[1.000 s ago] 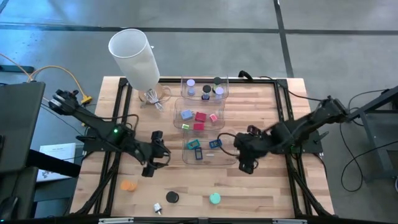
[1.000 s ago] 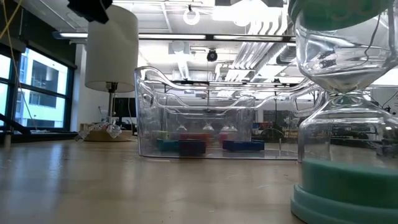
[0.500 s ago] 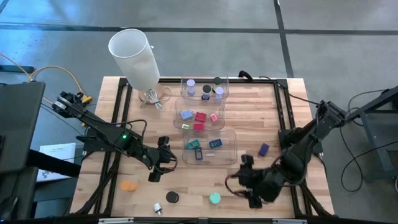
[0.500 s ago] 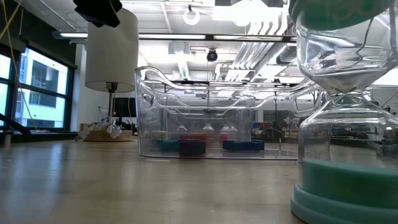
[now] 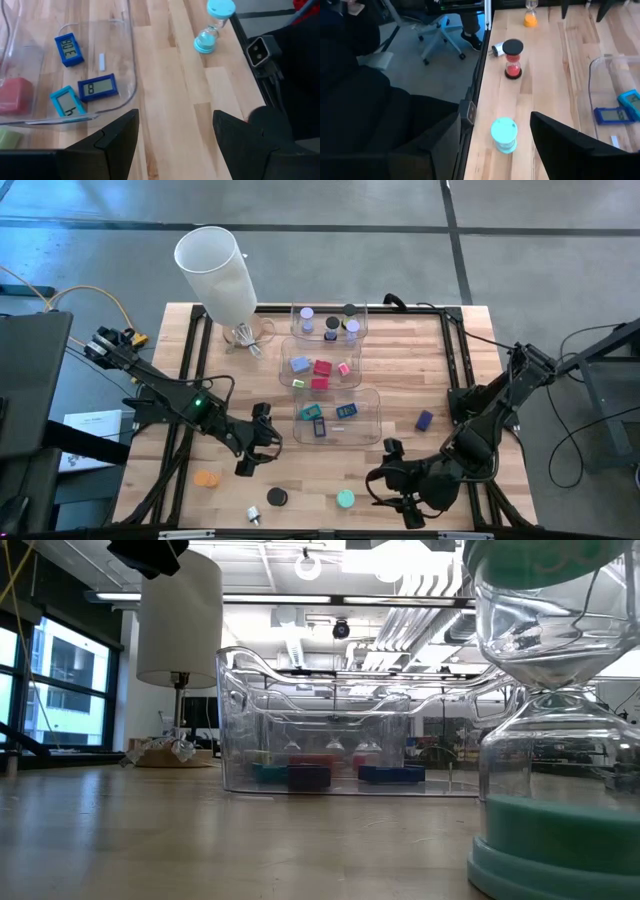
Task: Pick & Place Office items
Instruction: Put the light blue hourglass into the top transparent bin
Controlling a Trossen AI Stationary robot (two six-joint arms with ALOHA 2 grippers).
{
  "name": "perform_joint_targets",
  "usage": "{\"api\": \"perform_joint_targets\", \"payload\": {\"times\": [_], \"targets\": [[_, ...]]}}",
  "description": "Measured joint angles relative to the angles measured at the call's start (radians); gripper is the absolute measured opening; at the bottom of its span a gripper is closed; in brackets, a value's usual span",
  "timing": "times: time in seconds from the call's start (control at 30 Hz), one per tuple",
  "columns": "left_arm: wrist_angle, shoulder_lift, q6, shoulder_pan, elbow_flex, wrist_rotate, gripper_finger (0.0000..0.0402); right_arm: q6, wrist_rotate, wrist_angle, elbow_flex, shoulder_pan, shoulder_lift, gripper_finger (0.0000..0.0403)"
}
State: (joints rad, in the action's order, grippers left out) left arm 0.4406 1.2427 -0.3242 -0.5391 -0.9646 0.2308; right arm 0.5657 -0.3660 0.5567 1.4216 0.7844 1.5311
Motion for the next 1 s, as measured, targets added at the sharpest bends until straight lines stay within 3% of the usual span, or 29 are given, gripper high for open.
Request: {"api": "perform_joint_targets", "payload": {"times": [0.37,0.77,1.0], "targets": [[0.0,0.0,-0.043,-0.059,0.0,0.0,0.0246,-0.045,-0.008,-0.038,0.0,-0.006,0.0,0.0238],[0.0,-0.001,-0.043,-0.059,0.0,0.001,0.0246,-0.036,0.003,-0.039,0.0,-0.013,0.014,0.0395],[0.0,-0.001,-0.043,-0.059,0.0,0.002,0.0246,-0.041,0.029,-0.04,0.002,-0.012,0.029,0.0365]]}}
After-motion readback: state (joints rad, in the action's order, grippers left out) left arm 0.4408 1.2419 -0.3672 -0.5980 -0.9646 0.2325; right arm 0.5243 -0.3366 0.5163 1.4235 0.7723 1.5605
